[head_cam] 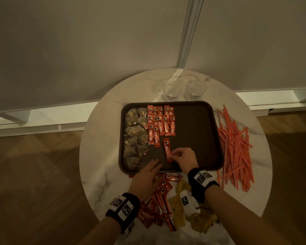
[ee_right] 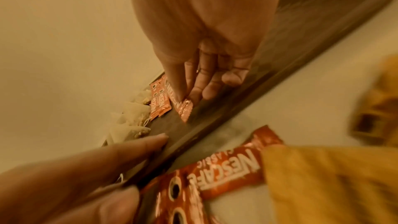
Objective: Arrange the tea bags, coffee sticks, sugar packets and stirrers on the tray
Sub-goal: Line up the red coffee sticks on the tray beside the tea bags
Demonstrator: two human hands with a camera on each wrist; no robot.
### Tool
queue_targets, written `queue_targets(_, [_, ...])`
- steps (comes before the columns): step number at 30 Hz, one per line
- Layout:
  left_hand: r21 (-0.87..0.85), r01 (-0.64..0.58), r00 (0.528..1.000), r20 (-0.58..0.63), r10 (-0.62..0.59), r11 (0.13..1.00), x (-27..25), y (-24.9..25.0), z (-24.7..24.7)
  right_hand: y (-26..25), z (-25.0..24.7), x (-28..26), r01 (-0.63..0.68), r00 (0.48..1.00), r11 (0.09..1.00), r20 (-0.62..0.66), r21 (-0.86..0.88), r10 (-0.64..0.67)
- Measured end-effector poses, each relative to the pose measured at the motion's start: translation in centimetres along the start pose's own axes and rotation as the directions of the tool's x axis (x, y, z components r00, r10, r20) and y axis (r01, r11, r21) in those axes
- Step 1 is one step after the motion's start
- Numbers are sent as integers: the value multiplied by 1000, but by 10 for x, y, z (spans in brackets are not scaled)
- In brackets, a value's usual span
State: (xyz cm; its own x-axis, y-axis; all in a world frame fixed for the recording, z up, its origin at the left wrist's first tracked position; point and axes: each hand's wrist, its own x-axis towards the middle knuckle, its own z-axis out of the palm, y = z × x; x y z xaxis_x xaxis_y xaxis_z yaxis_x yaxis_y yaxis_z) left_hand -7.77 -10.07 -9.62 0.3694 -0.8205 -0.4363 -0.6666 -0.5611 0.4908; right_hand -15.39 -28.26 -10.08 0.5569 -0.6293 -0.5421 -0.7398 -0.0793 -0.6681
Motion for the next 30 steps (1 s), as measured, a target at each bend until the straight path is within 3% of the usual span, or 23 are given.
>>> queue_targets(12, [-22,-26,1000,-11,26,999,3,-13,7,-27,12,50,12,998,999,-62,-30,-14])
queue_targets(21, [-27,-26,1000,-13,26,999,3,-16,10,-32,12,54,4,999,993,-52,-114,-10])
queue_targets(30, [-40,-36,999,-8,36,999,3,-15,4,-29,12,59,-1,999,996,-46,-88,-3])
